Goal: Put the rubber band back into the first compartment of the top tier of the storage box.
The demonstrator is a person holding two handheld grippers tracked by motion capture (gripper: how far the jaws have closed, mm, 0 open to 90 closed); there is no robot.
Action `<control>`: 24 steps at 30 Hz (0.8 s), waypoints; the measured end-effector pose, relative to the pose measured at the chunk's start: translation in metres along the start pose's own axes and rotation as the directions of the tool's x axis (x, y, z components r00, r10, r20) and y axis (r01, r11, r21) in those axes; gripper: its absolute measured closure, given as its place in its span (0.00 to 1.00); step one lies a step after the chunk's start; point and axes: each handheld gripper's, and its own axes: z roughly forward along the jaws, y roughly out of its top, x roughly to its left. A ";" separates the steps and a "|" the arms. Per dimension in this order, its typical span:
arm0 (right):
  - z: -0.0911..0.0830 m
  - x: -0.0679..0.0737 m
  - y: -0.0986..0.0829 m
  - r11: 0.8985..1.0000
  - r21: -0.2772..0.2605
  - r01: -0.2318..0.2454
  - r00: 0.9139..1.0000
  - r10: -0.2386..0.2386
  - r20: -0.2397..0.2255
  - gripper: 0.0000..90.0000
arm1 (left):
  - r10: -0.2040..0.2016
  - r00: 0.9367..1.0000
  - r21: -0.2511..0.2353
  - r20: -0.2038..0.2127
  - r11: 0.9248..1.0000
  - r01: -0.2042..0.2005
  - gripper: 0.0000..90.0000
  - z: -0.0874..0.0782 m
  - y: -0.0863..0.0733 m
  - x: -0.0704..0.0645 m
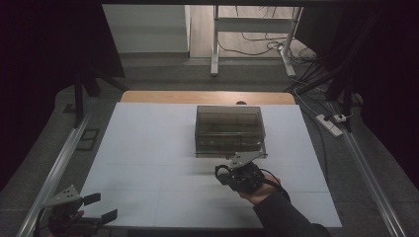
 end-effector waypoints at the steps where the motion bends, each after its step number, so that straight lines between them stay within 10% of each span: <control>1: -0.001 0.000 0.001 1.000 -0.007 -0.007 1.000 0.007 -0.004 0.95 | 0.000 1.000 0.000 0.000 1.000 0.000 0.02 0.000 0.000 0.000; 24: -0.007 -0.009 0.018 0.996 -0.082 -0.020 1.000 0.020 -0.005 0.95 | 0.002 1.000 0.000 0.001 1.000 -0.002 0.02 0.000 0.000 0.000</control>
